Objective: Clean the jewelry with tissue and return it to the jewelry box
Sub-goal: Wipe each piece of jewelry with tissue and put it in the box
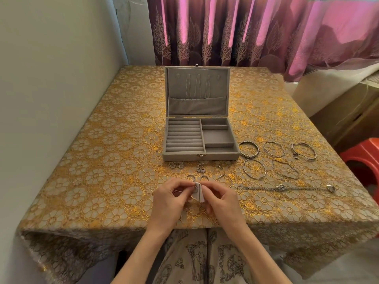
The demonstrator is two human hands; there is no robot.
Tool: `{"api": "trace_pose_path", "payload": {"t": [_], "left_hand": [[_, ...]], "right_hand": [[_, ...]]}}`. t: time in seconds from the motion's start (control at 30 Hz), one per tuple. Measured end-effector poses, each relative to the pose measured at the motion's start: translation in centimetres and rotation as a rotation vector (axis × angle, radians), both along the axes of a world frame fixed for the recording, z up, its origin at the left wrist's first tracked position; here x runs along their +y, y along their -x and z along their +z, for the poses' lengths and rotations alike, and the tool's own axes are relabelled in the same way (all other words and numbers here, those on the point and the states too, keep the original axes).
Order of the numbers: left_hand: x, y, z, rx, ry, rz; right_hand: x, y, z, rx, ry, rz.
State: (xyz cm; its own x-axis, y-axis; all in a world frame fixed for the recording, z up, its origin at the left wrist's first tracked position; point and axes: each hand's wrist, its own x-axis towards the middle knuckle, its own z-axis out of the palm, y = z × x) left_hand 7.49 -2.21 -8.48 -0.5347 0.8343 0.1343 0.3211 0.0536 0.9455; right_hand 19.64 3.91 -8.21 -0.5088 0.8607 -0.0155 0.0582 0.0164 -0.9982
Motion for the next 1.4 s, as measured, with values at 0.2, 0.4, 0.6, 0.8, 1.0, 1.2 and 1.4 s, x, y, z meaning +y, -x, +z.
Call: {"api": "trace_pose_path", "payload": {"t": [0.2,0.4,0.6,0.8,1.0,1.2,1.4], "left_hand": [[-0.2,0.2,-0.2,0.086,0.028,-0.003],[-0.3,-0.1,0.9,-0.157,0.014,0.007],[-0.2,0.5,1.3,-0.314,0.036,-0.055],[-0.4,0.9,0.9,-0.182,0.006,-0.140],[-0.5,1.3,1.1,-0.310,0.054,-0.121],[-0.5,1.2,1.5,-0.360,0.051,-0.121],[-0.5,1.0,1.5,-0.346,0.035,-0.122]], "right_hand": [[0.6,0.0,-0.4,-0.132,-0.037,0.073],[0.4,0.4,-1.9,-0.226,-0.151,0.098],[0.1,0.5,-1.2,-0.131,-0.087,0.128],[0.5,0.2,-0.3,-0.126,-0.002,0.157],[0.2,0.4,-0.5,-0.136,-0.048,0.177],[0.0,0.4,-0.6,-0.097,-0.025,0.129],[0.1,-0.1,-0.2,0.001,0.095,0.087]]}}
